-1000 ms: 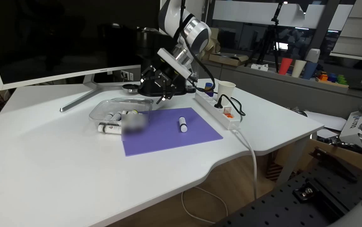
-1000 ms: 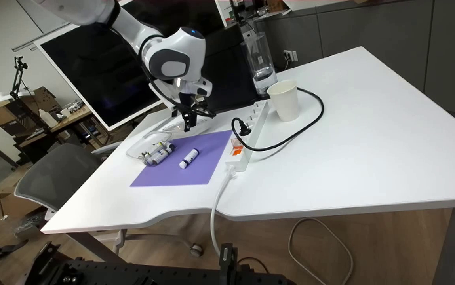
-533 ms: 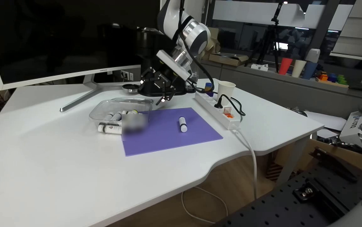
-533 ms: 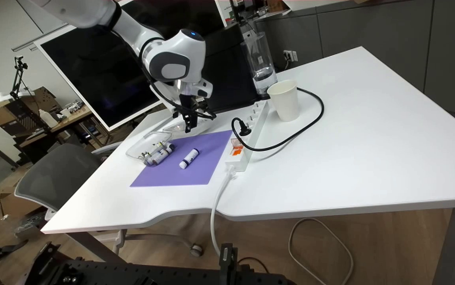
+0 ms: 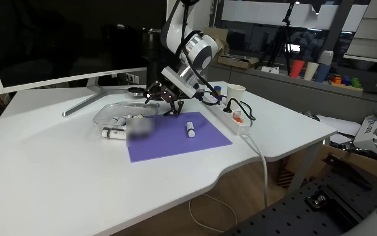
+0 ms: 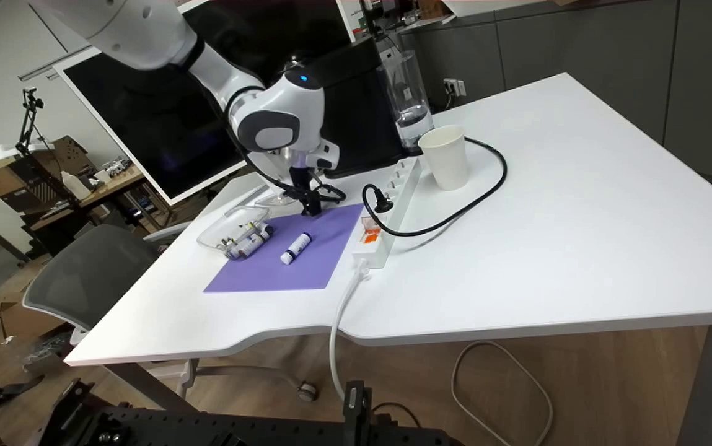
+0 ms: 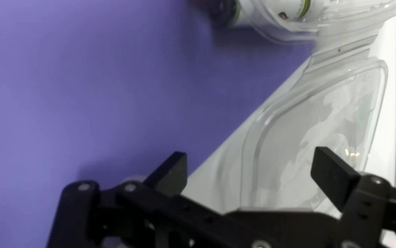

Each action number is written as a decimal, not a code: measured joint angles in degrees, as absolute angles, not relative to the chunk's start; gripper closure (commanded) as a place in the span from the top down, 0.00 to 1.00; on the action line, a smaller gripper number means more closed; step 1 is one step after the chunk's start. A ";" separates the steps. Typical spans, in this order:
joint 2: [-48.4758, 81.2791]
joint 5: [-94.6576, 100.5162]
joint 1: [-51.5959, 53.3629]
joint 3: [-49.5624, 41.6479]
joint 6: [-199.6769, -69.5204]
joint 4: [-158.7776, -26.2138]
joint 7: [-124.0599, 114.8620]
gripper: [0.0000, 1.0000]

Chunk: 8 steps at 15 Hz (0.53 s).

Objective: Close the lid on the clear container

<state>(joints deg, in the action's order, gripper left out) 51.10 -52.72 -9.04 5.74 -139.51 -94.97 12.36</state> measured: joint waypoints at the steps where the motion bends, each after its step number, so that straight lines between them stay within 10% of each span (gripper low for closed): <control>1: 51.30 -53.95 -9.15 6.43 -141.28 -94.96 14.05 1.00; 8: 51.81 -61.61 -10.14 10.35 -146.59 -94.08 23.16 1.00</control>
